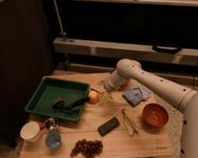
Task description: Place apple in plastic cup
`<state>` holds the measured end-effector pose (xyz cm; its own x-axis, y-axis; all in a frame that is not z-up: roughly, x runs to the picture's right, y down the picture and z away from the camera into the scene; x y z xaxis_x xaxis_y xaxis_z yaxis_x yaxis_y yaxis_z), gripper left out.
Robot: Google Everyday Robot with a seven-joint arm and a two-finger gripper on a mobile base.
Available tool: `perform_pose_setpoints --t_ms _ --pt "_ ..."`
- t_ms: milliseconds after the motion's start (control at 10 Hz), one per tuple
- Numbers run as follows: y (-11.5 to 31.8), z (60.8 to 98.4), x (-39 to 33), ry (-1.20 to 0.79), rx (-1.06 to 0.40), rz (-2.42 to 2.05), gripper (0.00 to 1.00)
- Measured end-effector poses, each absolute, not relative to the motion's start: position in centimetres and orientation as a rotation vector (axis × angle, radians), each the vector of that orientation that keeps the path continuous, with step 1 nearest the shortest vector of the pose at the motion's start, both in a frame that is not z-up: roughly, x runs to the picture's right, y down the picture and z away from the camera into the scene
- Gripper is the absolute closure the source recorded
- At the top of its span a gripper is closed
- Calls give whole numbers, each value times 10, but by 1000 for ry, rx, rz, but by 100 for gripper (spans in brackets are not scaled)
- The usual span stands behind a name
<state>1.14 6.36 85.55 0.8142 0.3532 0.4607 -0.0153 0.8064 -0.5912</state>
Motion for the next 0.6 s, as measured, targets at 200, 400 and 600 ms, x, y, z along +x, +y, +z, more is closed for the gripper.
perform_pose_setpoints --t_ms 200,400,600 --pt "64 862 13 -594 -594 207 20" --pt "65 869 14 -592 -582 201 20" --pt "63 876 10 -583 -577 186 20"
